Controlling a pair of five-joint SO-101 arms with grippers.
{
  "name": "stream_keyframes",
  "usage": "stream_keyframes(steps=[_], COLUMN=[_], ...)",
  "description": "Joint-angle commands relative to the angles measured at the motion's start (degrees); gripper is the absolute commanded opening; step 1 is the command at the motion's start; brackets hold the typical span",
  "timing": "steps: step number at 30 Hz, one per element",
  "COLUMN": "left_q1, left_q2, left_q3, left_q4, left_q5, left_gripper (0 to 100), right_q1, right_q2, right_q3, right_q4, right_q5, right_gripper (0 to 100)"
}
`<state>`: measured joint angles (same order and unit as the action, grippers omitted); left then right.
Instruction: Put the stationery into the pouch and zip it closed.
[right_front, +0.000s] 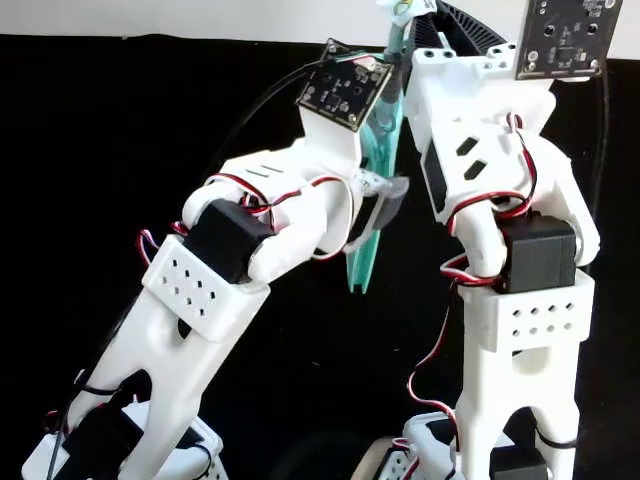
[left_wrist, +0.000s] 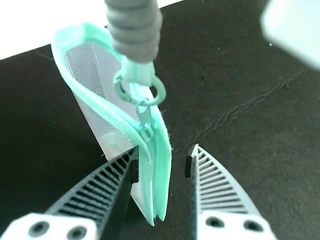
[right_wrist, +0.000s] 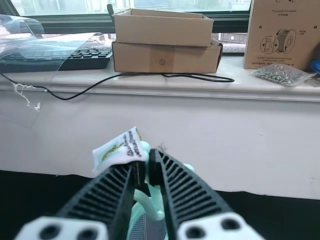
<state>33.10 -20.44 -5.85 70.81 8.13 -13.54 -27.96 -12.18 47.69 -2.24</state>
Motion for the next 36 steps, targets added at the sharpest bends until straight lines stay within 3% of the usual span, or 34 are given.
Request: stream_keyframes(steps=[1, 21, 27, 29, 36], left_q1=[-3.21, -4.26, -4.26, -4.26, -9.54], left_q2=[0.13, 0.13, 0.04, -0.13, -0.40], left_q3=[-0.66, 6.02, 5.93, 5.93, 6.46], left_q4=[-1.41, -10.20, -10.37, -10.11, -4.66], left_q5=[0.35, 0.79, -3.25, -6.51, -6.95], left_gripper=[18, 18, 1, 1, 1], right_q1=[0.66, 0.66, 0.66, 0.66, 4.35], right_q2=[-1.19, -0.92, -0.92, -0.92, -0.84], right_q3=[-0.13, -0.40, -0.22, -0.57, -1.10], right_q4=[-1.63, -1.63, -1.19, 0.13, -1.36], right_q5=[0.44, 0.26, 0.26, 0.44, 0.70], right_gripper=[0.6, 0.6, 0.6, 0.6, 0.6])
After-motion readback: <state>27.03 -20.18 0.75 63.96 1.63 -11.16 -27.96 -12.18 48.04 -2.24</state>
